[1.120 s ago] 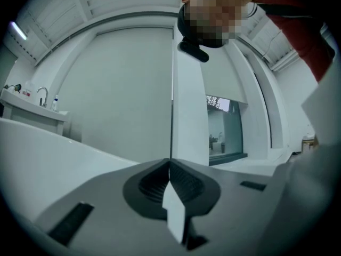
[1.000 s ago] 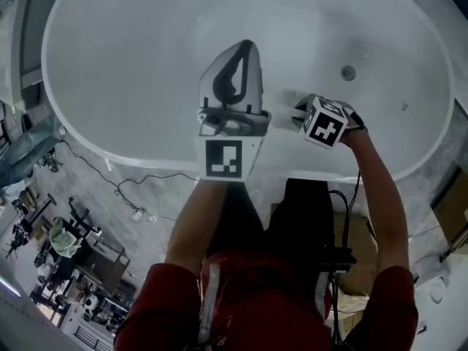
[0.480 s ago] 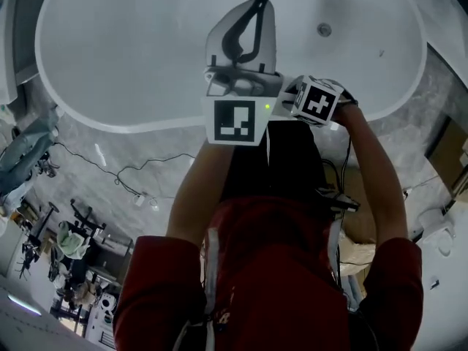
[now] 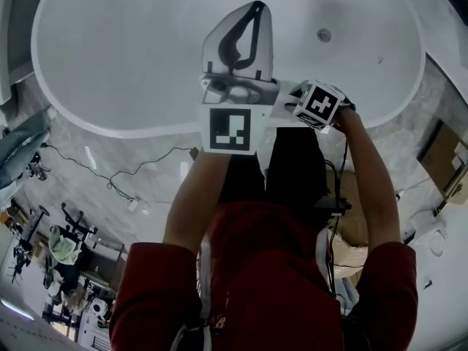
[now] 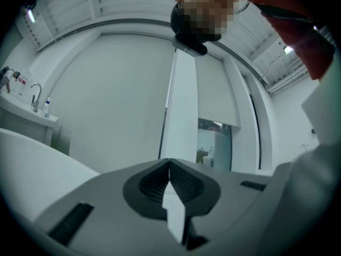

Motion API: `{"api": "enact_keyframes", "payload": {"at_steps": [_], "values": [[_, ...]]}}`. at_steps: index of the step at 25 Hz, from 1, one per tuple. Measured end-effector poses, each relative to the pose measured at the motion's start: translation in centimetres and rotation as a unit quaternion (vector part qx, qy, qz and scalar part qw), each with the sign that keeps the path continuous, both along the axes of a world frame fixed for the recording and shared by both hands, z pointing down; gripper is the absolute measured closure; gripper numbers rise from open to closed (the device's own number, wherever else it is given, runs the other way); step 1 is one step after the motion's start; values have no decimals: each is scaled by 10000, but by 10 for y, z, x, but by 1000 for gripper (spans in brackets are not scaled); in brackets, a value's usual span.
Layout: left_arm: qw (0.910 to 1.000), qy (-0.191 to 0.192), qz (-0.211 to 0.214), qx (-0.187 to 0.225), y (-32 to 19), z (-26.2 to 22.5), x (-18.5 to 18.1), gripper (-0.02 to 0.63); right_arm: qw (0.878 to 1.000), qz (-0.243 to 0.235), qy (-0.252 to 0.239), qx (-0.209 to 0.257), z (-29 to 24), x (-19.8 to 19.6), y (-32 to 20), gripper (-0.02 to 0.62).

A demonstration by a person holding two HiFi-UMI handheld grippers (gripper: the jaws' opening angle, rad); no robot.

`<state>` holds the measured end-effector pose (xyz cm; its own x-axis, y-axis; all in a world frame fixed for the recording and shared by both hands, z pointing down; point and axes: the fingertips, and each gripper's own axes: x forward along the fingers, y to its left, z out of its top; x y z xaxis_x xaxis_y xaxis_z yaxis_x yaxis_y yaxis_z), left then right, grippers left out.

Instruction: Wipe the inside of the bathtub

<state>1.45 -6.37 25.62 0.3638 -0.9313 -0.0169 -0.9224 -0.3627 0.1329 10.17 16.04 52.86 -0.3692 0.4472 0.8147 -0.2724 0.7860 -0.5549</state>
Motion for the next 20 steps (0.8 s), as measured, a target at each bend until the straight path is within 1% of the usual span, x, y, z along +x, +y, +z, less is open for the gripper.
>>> {"api": "enact_keyframes", "payload": {"at_steps": [3,6,9,11,14,20], "values": [[9998,-16,-181,-7,-1,16,-12,591,9999,-118,26,-27,21,-1,-2,505],[9993,-72,-363,-57,1,39,-12,591,9998,-213,8,-35,47,1,-3,505],[9981,-137,-532,-290,5,72,-2,591,9997,-243,-10,-35,76,13,-7,505],[9973,-236,-594,-362,5,95,11,591,9997,-220,-65,-53,97,22,-9,505],[9960,-222,-721,-485,5,129,27,591,9996,-217,-189,-37,130,33,-17,505],[9936,-267,-858,-686,3,179,41,591,9996,-104,-192,-197,191,50,-27,505]]}}
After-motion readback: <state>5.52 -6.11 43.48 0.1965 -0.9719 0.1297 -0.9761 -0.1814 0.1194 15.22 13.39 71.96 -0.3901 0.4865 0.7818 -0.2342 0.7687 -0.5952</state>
